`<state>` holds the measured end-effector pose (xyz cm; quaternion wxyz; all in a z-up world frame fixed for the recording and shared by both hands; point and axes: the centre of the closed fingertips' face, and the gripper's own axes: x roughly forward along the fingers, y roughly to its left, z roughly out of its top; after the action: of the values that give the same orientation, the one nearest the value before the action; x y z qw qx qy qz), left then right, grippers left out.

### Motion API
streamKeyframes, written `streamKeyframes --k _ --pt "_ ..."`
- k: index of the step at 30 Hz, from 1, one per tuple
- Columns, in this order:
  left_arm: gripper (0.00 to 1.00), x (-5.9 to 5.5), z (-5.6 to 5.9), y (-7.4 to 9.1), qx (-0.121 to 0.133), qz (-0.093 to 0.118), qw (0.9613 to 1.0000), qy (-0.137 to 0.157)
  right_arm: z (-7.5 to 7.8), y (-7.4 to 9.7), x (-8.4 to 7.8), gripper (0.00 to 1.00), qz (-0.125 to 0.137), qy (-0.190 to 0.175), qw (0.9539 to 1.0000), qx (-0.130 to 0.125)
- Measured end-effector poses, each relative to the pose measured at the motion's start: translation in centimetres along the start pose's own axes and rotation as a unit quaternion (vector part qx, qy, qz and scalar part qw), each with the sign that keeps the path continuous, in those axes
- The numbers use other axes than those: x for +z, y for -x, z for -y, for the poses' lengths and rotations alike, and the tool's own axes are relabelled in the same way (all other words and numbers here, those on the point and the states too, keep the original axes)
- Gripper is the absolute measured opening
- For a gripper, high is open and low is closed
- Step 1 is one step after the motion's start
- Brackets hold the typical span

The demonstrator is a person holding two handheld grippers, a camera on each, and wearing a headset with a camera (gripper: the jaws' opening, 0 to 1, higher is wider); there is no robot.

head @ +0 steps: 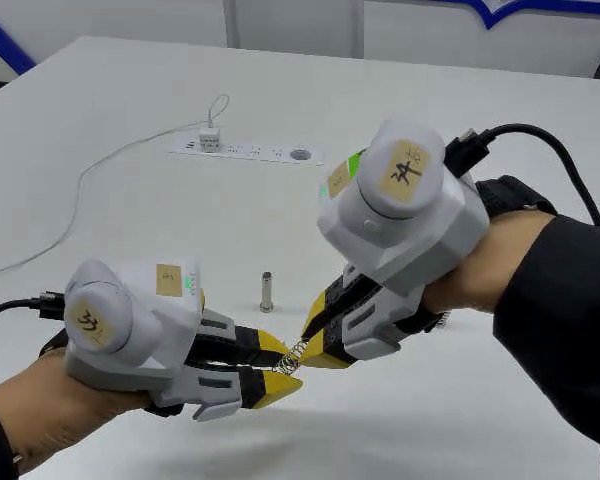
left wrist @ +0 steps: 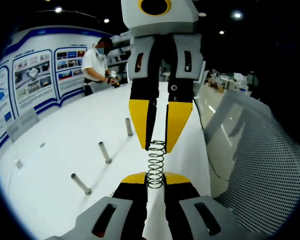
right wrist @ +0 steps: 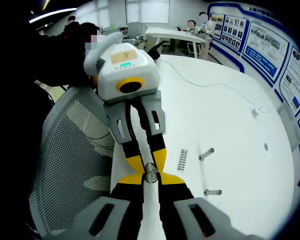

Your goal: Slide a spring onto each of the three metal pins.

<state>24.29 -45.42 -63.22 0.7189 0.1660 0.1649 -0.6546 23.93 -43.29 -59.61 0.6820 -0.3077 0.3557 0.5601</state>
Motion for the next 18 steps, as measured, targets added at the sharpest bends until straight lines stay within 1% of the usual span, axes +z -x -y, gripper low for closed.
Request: streamKeyframes --k 4,11,16,18 --pt "0.12 0.20 0.02 0.00 0.000 0.004 1.0000 0.002 0.01 0.00 0.68 0.11 0.009 0.007 0.9999 -0.005" --pt "0.12 0.34 0.17 -0.06 -0.001 0.008 1.0000 0.004 -0.10 -0.18 1.15 0.11 0.014 0.013 0.9998 -0.005" --pt "0.15 0.34 0.19 0.00 -0.002 0.010 0.9999 0.010 -0.05 -0.23 0.88 0.11 0.007 0.013 0.9999 -0.004" --pt "0.17 0.30 0.13 0.09 -0.001 0.010 0.9999 0.013 0.34 -0.08 0.59 0.11 0.004 0.011 0.9999 -0.007"
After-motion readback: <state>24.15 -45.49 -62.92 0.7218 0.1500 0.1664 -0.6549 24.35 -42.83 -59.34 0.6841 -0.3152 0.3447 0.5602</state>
